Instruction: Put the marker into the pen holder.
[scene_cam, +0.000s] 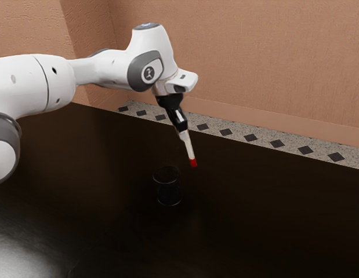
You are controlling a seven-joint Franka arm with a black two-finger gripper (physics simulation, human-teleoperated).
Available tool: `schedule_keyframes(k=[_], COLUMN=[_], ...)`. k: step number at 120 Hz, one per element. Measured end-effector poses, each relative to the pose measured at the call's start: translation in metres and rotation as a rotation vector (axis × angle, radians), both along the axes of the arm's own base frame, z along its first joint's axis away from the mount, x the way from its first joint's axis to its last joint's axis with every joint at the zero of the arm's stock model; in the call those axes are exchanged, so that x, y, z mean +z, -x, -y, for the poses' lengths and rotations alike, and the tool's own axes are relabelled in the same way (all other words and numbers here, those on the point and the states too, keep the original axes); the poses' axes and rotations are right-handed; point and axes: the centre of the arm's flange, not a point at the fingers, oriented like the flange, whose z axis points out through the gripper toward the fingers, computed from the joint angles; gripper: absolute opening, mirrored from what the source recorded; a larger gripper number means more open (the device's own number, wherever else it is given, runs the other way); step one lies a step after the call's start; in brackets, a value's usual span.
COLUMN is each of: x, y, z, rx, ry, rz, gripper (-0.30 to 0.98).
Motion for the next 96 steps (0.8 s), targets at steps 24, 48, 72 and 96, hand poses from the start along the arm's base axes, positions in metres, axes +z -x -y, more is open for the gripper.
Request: schedule_keyframes(k=[24, 48, 72, 96], x=[0.04, 0.028, -0.009, -0.073], y=[0.019, 0.025, 0.027, 0.026], z=[-0.019, -0.042, -0.052, -0.058], rx=[0.005, 0.027, 0.035, 0.04], ry=[-0.003, -0.013, -0.022, -0.026], rz=[0.043, 0.012, -0.053, -0.158], gripper=[-0.07, -0.08, -0.09, 0.0])
